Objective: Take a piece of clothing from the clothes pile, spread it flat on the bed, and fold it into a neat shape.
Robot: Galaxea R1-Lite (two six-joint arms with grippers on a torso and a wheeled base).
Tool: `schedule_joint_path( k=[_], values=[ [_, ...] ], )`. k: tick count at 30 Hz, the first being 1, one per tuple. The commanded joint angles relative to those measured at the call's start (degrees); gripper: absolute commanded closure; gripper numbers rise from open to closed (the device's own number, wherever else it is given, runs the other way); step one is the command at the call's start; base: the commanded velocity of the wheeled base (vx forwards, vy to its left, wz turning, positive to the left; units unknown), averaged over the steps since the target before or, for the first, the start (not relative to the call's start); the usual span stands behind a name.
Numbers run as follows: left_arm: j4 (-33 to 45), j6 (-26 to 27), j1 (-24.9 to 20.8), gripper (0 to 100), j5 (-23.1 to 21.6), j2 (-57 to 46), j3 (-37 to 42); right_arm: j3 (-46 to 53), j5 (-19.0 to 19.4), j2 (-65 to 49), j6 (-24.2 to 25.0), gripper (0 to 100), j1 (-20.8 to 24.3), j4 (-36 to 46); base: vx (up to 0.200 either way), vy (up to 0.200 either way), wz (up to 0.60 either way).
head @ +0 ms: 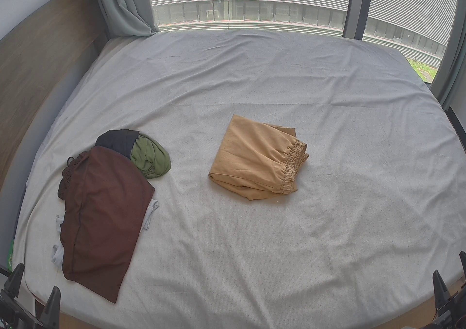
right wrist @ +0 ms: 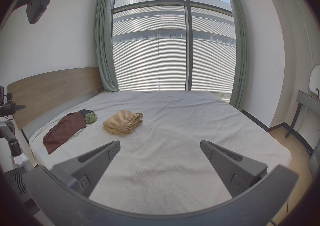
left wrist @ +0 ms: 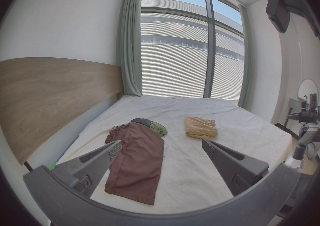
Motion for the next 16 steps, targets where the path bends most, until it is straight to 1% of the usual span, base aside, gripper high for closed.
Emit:
schedule_joint_path(
  k=[1,2,3,4,6,9,15,16],
  values=[
    [1.2,1.3,0.3,0,2.1,-3.4,1.0,0.9,-0.4,-1.0,0.1,0,-0.5,-0.5,0.0,0.0,0.0],
    [1.3,1.5,0.3,0,2.8,-3.4,1.0,0.9,-0.4,-1.0,0.1,0,-0.5,-0.5,0.0,0.0,0.0],
    [3.7,1.8,0.3,0,6.3,-3.3,1.0,0.9,-0.4,-1.1,0.3,0,-0.4,-0.5,0.0,0.0,0.0],
    [5.0,1.3,0.3,0,8.3,-3.3,1.0,0.9,-0.4,-1.1,0.5,0,-0.4,-0.5,0.0,0.0,0.0],
    [4.2,0.6,0.3,0,8.1,-3.3,1.0,0.9,-0.4,-1.1,0.3,0,-0.5,-0.5,0.0,0.0,0.0],
    [4.1,1.3,0.2,0,6.9,-3.4,1.0,0.9,-0.4,-1.0,0.0,0,-0.5,-0.5,0.0,0.0,0.0],
    [4.1,1.0,0.2,0,6.9,-3.4,1.0,0.9,-0.4,-1.0,-0.1,0,-0.4,-0.5,0.0,0.0,0.0],
    [4.1,1.7,0.2,0,6.9,-3.4,1.0,0.9,-0.4,-1.0,0.0,0,-0.4,-0.5,0.0,0.0,0.0]
  ],
)
